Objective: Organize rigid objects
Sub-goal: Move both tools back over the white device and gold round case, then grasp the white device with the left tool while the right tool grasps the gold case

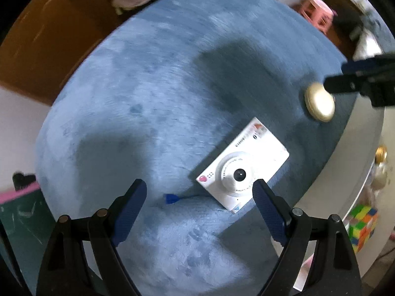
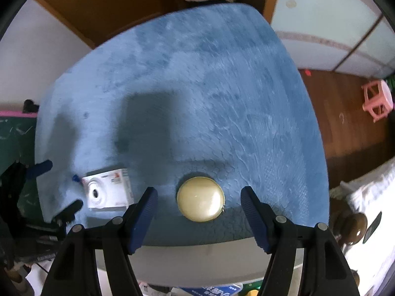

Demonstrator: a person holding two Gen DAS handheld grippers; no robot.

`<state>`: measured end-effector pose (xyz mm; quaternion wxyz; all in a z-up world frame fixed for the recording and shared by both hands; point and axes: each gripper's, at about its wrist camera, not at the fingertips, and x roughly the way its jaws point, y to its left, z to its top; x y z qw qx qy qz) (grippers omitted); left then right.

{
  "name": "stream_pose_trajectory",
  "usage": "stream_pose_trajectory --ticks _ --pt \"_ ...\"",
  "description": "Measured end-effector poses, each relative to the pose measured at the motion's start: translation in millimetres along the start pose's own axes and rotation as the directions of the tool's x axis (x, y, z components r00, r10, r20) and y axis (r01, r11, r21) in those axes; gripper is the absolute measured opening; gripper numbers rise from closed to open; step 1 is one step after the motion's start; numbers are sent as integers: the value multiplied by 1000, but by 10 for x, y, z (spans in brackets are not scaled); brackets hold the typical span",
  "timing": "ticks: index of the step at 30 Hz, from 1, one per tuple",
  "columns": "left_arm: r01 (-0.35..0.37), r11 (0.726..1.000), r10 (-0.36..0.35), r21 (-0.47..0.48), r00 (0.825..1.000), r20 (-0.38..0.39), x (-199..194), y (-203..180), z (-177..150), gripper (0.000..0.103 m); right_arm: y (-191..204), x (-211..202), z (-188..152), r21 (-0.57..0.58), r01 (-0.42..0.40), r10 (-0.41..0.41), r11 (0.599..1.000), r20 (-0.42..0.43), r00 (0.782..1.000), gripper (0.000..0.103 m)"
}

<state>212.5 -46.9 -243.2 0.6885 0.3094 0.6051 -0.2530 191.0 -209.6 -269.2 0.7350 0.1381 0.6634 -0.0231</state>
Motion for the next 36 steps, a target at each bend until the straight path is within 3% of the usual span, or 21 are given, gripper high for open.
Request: stream_pose_trajectory --ticks 17,28,36 --pt "57 978 -41 199 995 -86 276 -424 170 89 13 330 -51 10 30 -29 999 -80 996 70" --pt "63 968 -32 242 991 -130 494 -588 200 89 90 513 -64 7 42 -41 999 -121 992 70" --pt "123 965 -84 234 982 -170 642 -553 288 93 154 582 -110 -20 57 -59 998 -140 988 69"
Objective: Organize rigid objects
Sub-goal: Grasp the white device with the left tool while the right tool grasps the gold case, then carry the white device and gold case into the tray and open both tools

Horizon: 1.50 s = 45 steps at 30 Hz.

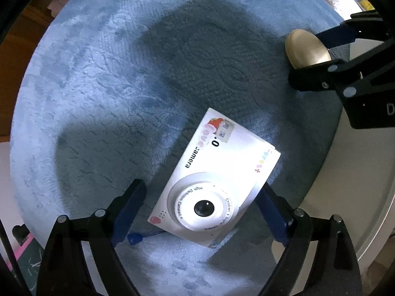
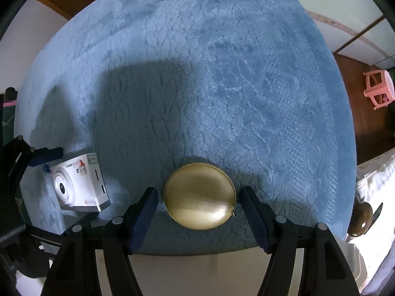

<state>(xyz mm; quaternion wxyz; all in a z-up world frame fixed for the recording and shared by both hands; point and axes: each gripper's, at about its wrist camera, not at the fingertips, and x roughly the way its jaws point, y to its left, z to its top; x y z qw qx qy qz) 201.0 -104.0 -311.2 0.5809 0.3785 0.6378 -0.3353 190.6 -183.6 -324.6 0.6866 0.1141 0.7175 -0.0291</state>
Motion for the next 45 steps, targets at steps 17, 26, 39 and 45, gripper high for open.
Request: stream_pose_trajectory --ticks 17,26,39,45 --pt "-69 997 70 -43 997 27 -121 -36 -44 70 -202 -159 76 4 -35 35 999 29 999 55" --pt "-145 958 164 -247 985 59 -532 107 -244 64 -164 -591 -17 -21 -117 118 993 131 984 55" --pt "-142 832 277 -536 944 181 -1734 99 -880 56 -280 -1570 -481 -141 -151 191 979 339 921 55" --pt "-108 828 285 -550 927 246 -2084 -182 -1104 56 -235 -1840 -801 -211 -162 232 964 371 899 55"
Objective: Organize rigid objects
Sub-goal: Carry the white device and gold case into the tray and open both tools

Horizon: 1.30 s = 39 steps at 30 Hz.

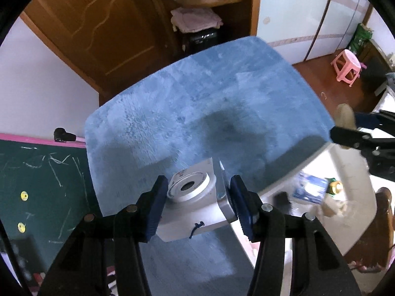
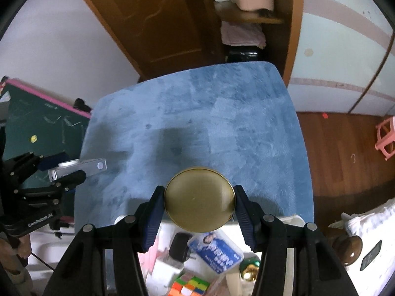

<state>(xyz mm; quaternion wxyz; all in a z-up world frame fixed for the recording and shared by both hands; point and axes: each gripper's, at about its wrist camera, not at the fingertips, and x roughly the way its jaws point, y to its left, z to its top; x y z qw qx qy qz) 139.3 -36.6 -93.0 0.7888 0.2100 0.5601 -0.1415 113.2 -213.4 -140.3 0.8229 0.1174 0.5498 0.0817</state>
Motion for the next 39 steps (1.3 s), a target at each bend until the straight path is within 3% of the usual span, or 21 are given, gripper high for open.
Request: stream_pose_trajectory --ticks 7,16,22,31,36,39 --pt "84 996 -84 15 995 55 -460 -491 -420 56 11 -295 -530 -52 -24 23 998 -5 1000 55" --pt "175 985 -175 -8 984 -10 -46 -1098 -942 56 -277 -75 -1363 -48 15 -21 999 -133 991 55" --pt "203 979 -203 -10 979 2 212 -1326 -1001 56 -266 141 -1816 -117 -10 -17 993 -226 974 55" --pt "257 963 -257 -84 966 12 630 -1478 -943 56 -159 424 -2102 -214 44 -98 976 -250 963 55" --pt "252 964 -252 -87 968 15 741 -1539 -1020 57 -211 402 -2201 -206 38 -86 978 -229 970 57" --pt "253 963 -252 -91 968 13 751 -1546 -1031 57 -256 361 -2217 -189 38 -78 981 -213 974 64"
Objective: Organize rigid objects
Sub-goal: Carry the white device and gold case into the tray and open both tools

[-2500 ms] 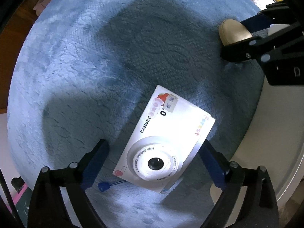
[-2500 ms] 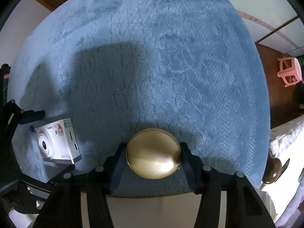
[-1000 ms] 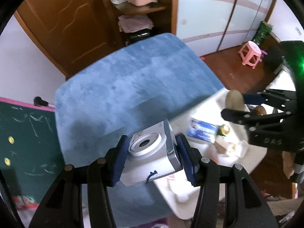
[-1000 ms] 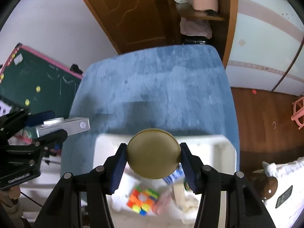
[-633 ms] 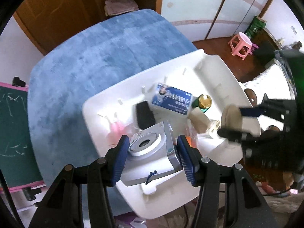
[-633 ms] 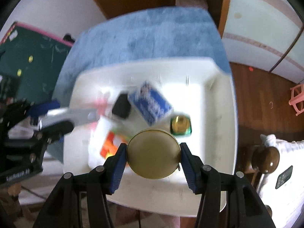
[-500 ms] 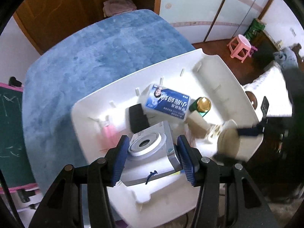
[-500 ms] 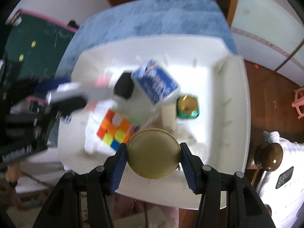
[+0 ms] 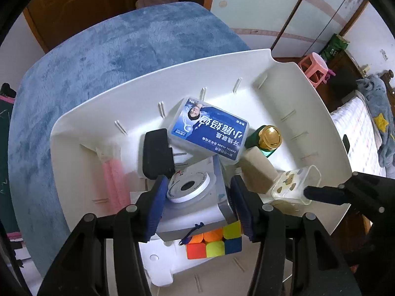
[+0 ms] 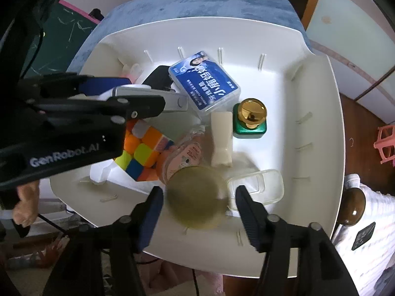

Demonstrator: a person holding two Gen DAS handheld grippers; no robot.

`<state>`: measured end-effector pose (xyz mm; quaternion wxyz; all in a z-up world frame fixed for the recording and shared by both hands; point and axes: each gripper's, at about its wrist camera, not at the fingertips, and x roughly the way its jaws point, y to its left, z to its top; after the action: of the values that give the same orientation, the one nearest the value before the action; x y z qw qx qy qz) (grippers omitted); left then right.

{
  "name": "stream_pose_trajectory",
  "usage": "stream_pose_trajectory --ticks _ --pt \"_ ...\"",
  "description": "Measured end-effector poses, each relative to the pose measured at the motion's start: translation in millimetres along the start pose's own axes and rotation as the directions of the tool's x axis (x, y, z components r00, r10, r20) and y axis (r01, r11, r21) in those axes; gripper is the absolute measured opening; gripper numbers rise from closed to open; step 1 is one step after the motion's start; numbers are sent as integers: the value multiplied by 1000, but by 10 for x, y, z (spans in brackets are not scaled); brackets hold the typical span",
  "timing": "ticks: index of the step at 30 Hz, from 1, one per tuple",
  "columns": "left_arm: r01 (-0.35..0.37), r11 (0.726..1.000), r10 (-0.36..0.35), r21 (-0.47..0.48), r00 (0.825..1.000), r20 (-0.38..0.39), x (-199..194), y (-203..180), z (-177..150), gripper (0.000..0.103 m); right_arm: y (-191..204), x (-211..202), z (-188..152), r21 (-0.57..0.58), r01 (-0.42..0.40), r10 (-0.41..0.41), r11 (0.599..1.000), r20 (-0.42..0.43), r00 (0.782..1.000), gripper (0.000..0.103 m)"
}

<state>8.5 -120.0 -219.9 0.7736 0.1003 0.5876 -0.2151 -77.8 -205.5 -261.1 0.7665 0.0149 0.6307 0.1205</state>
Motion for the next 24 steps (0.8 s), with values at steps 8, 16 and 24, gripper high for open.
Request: stream_pose_trajectory --ticks 8,16,24 --pt "9 999 -8 -37 1000 27 -35 -23 -72 74 -71 -87 -56 14 2 -2 1000 24 1000 64" --pt "-18 994 26 -103 997 76 -189 66 -107 75 -24 -199 -103 -30 12 -10 999 48 999 64" --pt "-55 992 71 -113 987 143 -464 68 -141 75 92 -307 -78 -75 29 -23 997 85 996 64"
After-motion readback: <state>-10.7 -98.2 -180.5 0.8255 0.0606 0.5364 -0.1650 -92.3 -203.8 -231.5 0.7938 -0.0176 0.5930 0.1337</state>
